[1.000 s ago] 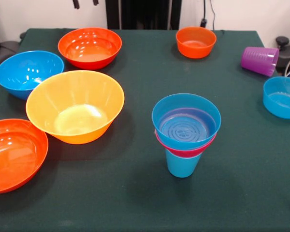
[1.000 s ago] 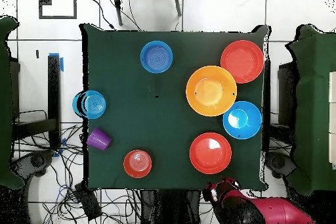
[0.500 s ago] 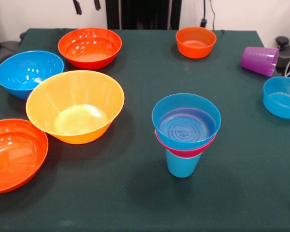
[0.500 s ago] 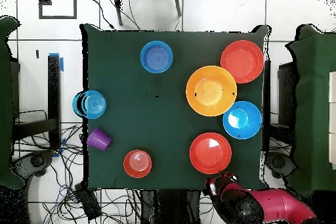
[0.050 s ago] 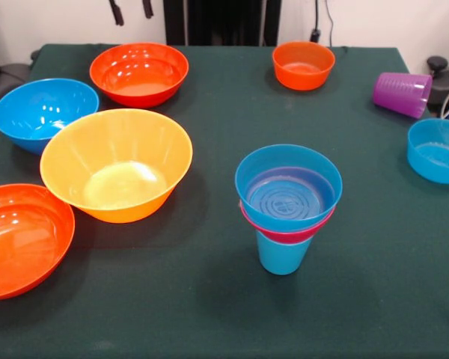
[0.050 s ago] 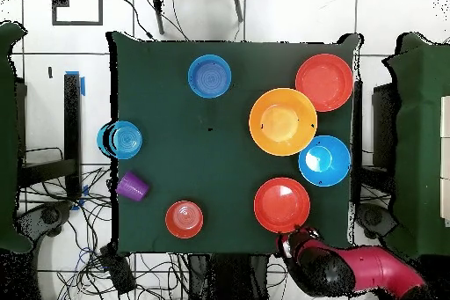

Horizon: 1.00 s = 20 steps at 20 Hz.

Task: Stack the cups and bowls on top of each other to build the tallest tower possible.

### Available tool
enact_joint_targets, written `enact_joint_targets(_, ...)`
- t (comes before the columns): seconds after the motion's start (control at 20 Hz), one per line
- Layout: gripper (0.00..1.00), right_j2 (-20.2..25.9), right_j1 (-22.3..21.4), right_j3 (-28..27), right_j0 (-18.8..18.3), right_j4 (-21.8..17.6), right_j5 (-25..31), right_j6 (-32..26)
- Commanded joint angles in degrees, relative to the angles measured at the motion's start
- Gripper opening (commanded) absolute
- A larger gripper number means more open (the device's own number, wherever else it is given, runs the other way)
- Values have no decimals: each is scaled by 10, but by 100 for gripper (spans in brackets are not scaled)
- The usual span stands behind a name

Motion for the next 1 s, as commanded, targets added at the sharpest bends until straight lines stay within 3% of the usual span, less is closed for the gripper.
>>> enact_joint_targets(0.05,100,39,57,-86,21,3,69,-81)
enact_joint_targets(0.55,100,60,40,-124,64,55,123,-67)
enact_joint_targets(1.0,100,75,51,-183,108,81,154,-63)
